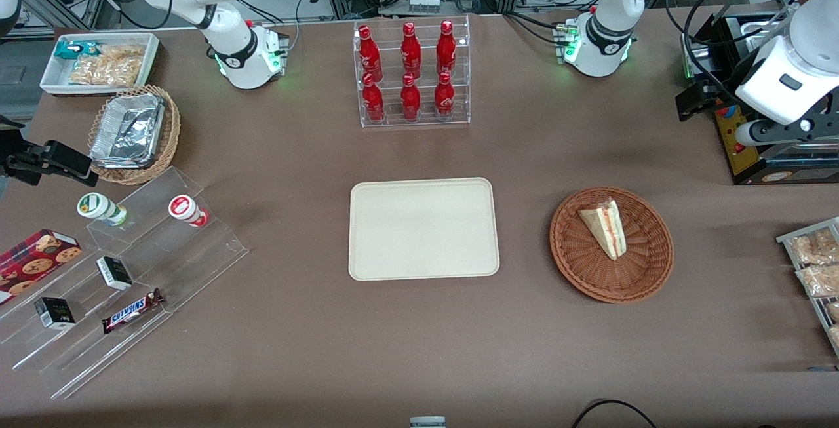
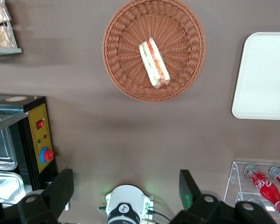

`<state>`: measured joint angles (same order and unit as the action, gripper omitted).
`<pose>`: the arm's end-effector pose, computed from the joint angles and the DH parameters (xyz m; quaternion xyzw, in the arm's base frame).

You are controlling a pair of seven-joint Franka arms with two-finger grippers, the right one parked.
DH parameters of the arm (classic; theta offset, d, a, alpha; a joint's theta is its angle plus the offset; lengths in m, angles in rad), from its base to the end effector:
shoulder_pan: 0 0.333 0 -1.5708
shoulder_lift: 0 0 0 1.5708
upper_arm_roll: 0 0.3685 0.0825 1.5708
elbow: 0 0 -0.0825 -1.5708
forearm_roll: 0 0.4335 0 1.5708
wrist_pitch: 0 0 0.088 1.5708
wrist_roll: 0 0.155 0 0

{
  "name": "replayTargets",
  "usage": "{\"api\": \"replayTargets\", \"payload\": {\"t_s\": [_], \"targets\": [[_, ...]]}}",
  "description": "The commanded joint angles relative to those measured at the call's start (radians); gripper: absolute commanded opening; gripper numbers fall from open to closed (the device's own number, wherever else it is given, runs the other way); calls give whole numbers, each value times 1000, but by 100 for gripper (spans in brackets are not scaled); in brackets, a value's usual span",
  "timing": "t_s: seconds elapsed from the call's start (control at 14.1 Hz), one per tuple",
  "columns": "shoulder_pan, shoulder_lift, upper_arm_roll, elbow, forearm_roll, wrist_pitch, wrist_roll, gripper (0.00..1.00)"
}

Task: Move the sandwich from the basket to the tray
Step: 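Move the left gripper over the wrapped sandwich in the wicker basket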

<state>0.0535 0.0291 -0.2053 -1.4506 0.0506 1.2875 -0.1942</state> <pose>0.5690 -0.0762 0.6521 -0.9948 -0.0256 0.0904 0.0380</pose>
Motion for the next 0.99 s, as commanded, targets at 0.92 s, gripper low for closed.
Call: {"api": "replayTargets", "payload": {"t_s": [0.92], "targets": [[5,86,9,-14,43,-43,-129,100]]}}
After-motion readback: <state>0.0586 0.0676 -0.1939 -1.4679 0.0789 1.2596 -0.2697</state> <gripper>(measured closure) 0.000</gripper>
